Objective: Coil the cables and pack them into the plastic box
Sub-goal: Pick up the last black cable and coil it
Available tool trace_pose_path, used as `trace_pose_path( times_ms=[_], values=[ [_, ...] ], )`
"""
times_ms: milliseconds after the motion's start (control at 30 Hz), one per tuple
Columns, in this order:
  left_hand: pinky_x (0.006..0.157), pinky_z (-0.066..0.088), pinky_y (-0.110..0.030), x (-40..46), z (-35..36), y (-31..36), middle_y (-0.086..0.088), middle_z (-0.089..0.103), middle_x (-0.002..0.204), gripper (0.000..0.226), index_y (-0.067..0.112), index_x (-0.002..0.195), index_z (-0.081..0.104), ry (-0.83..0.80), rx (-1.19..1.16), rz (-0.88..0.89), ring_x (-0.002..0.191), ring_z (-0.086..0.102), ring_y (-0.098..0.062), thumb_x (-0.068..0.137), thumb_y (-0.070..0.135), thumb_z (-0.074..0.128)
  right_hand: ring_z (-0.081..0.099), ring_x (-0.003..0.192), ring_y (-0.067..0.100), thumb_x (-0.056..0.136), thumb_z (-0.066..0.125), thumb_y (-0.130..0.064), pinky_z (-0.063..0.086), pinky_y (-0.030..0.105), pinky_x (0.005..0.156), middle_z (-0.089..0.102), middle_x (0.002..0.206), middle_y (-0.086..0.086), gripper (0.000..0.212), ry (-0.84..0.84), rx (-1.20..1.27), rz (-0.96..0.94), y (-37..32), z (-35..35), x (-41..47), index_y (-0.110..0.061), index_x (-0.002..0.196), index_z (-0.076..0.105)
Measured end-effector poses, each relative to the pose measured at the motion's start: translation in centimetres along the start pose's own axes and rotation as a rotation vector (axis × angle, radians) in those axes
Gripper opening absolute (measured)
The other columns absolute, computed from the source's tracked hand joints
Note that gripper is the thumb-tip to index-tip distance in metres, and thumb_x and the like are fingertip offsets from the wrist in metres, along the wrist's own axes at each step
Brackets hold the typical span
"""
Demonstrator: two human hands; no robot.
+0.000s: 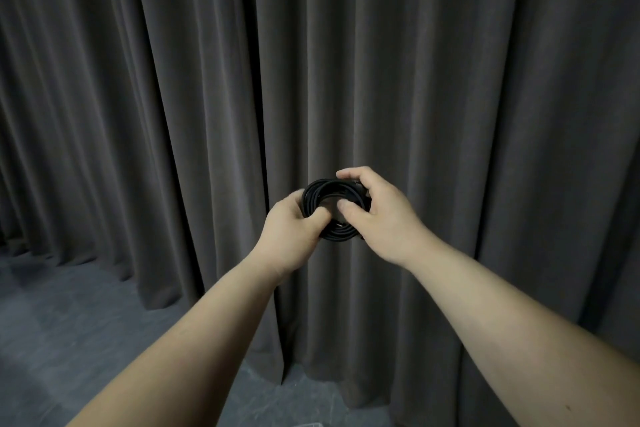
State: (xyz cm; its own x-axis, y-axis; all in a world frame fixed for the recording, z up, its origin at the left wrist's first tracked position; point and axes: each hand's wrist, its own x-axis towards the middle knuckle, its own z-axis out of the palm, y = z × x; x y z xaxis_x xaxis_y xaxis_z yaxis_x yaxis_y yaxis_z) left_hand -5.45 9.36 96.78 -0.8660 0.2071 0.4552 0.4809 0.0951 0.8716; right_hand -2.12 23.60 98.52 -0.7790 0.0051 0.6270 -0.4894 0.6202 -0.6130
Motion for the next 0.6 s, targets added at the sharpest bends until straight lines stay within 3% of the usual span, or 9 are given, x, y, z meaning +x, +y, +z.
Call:
trace_pose_path(
  times_ms=[67, 233, 300, 400, 500, 533, 600],
  values=[
    [0.061, 0.046, -0.025, 0.1, -0.1, -0.1, 0.009, 0.062, 0.074, 0.01, 0.019, 0.098, 0.057, 0.036, 0.132, 0.025, 0.063, 0.054, -0.006, 0.088, 0.014, 0.058, 0.058, 0.092, 0.0, 0.088, 0.06, -0.012, 0.041, 0.009, 0.081, 0.062, 0.097, -0.019, 0.034, 0.008, 0.016, 0.011, 0.2, -0.1, 0.0, -0.026, 0.119, 0.056],
    [0.07, 0.049, -0.032, 0.4, -0.2, 0.6, -0.006, 0.067, 0.085, 0.009, 0.013, 0.098, 0.056, 0.006, 0.322, 0.092, 0.076, 0.061, -0.022, 0.089, 0.016, 0.057, 0.058, 0.092, 0.003, 0.088, 0.057, -0.008, 0.039, 0.005, 0.078, 0.063, 0.099, -0.013, 0.035, -0.013, -0.013, 0.011, 0.4, -0.1, 0.1, -0.024, 0.119, 0.056],
    [0.069, 0.048, -0.028, 0.4, 0.0, 0.7, -0.007, 0.067, 0.086, 0.011, 0.01, 0.101, 0.057, 0.028, 0.333, 0.098, 0.078, 0.062, -0.022, 0.09, 0.011, 0.053, 0.058, 0.092, 0.006, 0.088, 0.059, -0.01, 0.044, 0.012, 0.079, 0.061, 0.099, -0.013, 0.041, -0.002, 0.044, 0.023, 0.4, 0.0, 0.2, -0.026, 0.125, 0.052],
    [0.06, 0.043, -0.018, 0.4, 0.4, 0.7, -0.003, 0.063, 0.081, 0.009, 0.006, 0.099, 0.053, 0.101, 0.31, 0.101, 0.07, 0.056, -0.013, 0.091, 0.007, 0.048, 0.06, 0.101, 0.01, 0.084, 0.07, -0.019, 0.05, 0.028, 0.086, 0.058, 0.11, -0.006, 0.069, 0.017, 0.27, 0.136, 0.7, 0.0, 0.2, -0.035, 0.14, 0.033],
    [0.055, 0.039, -0.016, 0.5, 0.8, 0.8, 0.001, 0.058, 0.077, 0.008, 0.006, 0.098, 0.051, 0.165, 0.262, 0.089, 0.065, 0.05, -0.01, 0.092, 0.006, 0.045, 0.059, 0.109, 0.008, 0.071, 0.076, -0.039, 0.047, 0.031, 0.092, 0.06, 0.116, -0.002, 0.089, 0.006, 0.38, 0.252, 1.0, 0.4, 0.2, -0.038, 0.143, 0.025],
    [0.056, 0.04, -0.019, 0.6, 0.9, 0.8, 0.0, 0.058, 0.077, 0.008, 0.006, 0.099, 0.05, 0.178, 0.252, 0.088, 0.065, 0.049, -0.011, 0.093, 0.006, 0.044, 0.06, 0.105, 0.006, 0.069, 0.075, -0.043, 0.047, 0.028, 0.087, 0.063, 0.114, -0.003, 0.083, -0.009, 0.387, 0.268, 1.1, 0.5, 0.2, -0.034, 0.139, 0.032],
    [0.059, 0.041, -0.024, 0.6, 1.2, 0.9, -0.001, 0.059, 0.077, 0.008, 0.005, 0.099, 0.05, 0.199, 0.231, 0.085, 0.066, 0.05, -0.014, 0.093, 0.007, 0.045, 0.061, 0.084, -0.006, 0.083, 0.069, -0.031, 0.044, 0.014, 0.069, 0.068, 0.095, -0.014, 0.035, -0.055, 0.389, 0.252, 0.9, 0.3, 0.3, -0.027, 0.115, 0.054]
  ],
)
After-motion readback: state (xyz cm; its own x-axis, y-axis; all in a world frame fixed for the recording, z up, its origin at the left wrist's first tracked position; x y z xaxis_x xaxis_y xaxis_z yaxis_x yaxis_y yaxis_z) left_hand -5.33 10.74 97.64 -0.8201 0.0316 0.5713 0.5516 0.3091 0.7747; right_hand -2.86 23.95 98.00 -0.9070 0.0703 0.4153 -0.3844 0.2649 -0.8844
